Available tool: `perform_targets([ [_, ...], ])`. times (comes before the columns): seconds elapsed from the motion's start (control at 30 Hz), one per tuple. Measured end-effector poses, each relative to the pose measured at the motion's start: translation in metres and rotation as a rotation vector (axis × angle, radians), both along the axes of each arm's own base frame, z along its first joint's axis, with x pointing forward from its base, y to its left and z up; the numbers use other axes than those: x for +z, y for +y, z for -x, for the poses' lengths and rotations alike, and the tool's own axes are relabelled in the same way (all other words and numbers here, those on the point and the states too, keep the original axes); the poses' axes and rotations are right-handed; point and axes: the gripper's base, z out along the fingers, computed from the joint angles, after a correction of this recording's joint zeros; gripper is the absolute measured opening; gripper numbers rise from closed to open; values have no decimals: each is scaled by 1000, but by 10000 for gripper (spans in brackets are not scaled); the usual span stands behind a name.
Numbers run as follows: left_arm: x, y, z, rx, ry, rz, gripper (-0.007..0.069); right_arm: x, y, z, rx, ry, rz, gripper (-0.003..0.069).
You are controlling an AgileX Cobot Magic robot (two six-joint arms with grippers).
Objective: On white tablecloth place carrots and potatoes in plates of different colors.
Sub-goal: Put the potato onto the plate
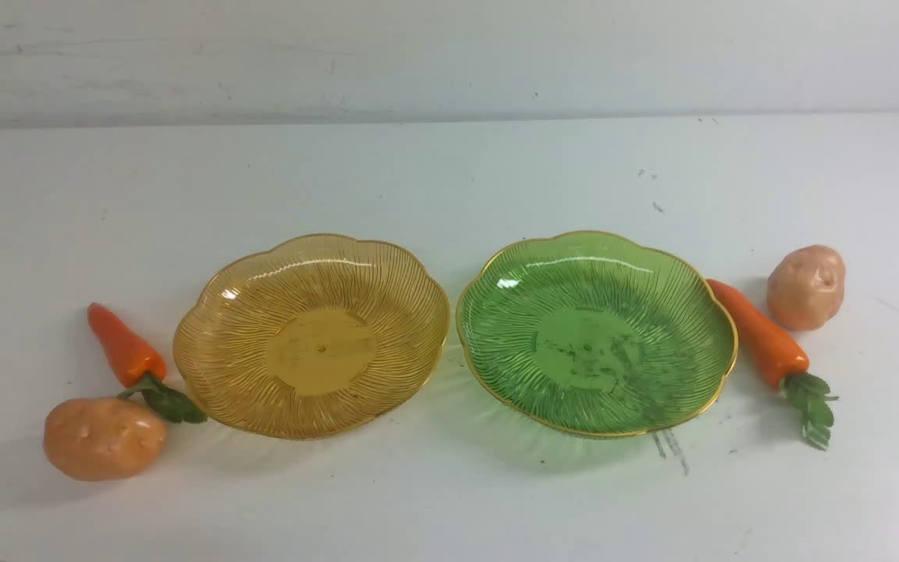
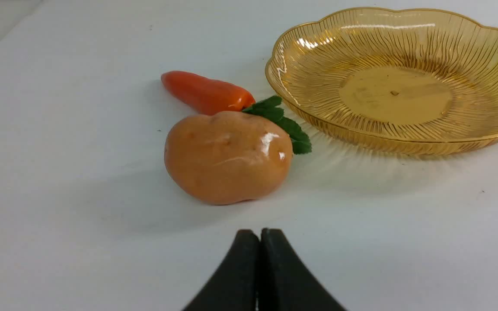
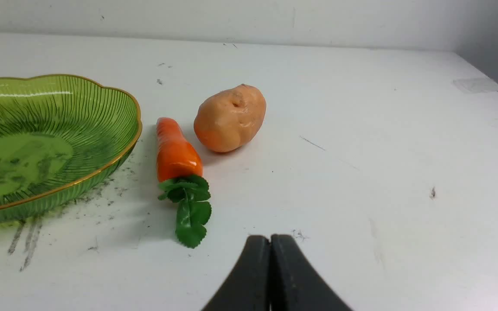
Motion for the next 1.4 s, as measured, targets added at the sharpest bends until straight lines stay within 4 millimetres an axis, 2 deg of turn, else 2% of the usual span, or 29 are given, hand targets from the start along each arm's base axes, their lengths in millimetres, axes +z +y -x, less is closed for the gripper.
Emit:
perform_targets([
  [0.6,0,0,0,0,0,0,-10,0,0,0,0,0,0,-15],
  [1.07,1,4,0,1,-5,-127,-10,0,0,0,0,0,0,-15],
  [1.23,9,1,-2,15,-97,21,-10,0,0,0,0,0,0,-15],
  [1.37,17,-1,-4,31,-192,186,-10,0,0,0,0,0,0,-15],
  [1.4,23,-1,-4,40,-255,271,-10,0,0,0,1,-6,-4,-15],
])
